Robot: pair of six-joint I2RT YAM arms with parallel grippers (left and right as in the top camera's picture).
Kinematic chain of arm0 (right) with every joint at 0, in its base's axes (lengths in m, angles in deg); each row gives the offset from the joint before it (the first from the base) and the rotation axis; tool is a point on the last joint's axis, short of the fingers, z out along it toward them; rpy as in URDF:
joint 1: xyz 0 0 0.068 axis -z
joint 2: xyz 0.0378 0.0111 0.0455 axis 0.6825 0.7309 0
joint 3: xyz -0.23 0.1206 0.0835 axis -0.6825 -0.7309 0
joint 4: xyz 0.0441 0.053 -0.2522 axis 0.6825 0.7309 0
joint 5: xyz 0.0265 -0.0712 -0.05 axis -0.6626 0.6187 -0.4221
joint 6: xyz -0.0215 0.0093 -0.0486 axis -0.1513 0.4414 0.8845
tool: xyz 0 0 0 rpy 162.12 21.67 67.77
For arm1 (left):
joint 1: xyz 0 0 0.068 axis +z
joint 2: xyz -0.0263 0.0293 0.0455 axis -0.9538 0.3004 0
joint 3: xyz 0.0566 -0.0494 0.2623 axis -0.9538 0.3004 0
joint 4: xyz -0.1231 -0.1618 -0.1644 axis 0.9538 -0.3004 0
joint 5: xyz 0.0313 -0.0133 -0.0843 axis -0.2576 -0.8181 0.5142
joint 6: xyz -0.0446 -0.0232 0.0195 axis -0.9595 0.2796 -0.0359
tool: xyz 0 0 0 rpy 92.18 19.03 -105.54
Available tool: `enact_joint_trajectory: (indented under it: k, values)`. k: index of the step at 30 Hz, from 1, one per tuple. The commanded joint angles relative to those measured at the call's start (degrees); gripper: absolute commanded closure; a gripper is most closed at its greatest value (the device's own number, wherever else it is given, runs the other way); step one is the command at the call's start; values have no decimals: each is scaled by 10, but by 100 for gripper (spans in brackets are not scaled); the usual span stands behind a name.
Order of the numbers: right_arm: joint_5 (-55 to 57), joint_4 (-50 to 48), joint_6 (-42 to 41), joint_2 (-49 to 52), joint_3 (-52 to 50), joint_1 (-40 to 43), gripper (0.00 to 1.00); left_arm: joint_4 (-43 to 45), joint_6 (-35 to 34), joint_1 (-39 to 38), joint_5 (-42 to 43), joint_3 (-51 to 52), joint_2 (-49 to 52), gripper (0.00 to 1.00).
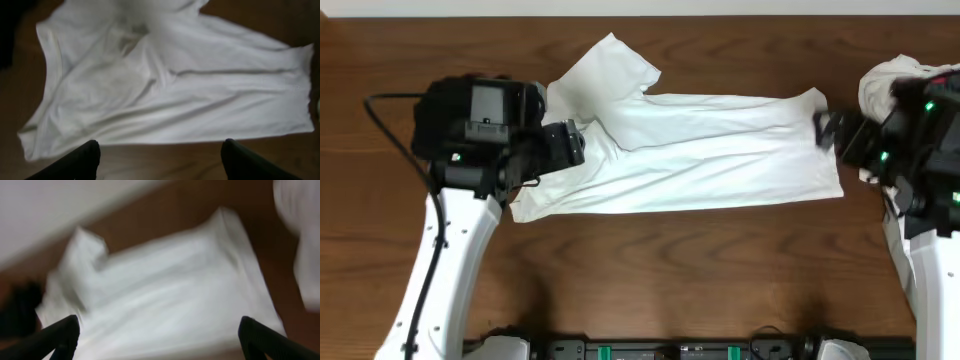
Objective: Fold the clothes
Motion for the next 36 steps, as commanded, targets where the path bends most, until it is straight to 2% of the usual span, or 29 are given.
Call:
enact_joint_trajectory:
  k: [1, 5, 6, 7, 9, 10, 11, 14, 15, 19, 27, 36]
  values:
    - [63, 85, 88, -9, 2, -11, 1, -32, -5, 1, -41, -12, 28, 18]
    - [64, 132, 124, -7, -21, -12, 1, -86, -5, 2, -147, -12, 57, 17]
    - [50, 126, 129, -7, -33, -12, 6, -96, -5, 3, -162, -11, 64, 17]
    - [35, 113, 129, -5, -48, -14, 17, -98, -6, 3, -165, -10, 71, 17]
    - [15, 79, 132, 0, -76, -21, 52, -98, -18, 3, -165, -7, 84, 18]
    - [13, 53, 132, 4, -93, -27, 72, -97, -26, 3, -163, -6, 91, 20]
    - [13, 26, 132, 12, -108, -33, 82, -95, -31, 3, -163, -4, 99, 32]
    - [7, -47, 132, 45, -141, -55, 99, -74, -31, 3, -157, -1, 125, 67]
    - [7, -71, 132, 63, -148, -66, 99, -65, -31, 3, -150, -1, 137, 76]
    - [5, -126, 132, 144, -156, -97, 99, -43, -31, 3, -130, -1, 182, 93]
    - [-12, -187, 132, 294, -156, -133, 99, -33, -31, 3, -130, -1, 256, 94]
    - [20, -180, 129, 375, -160, -134, 99, -20, -29, 3, -131, 1, 280, 94]
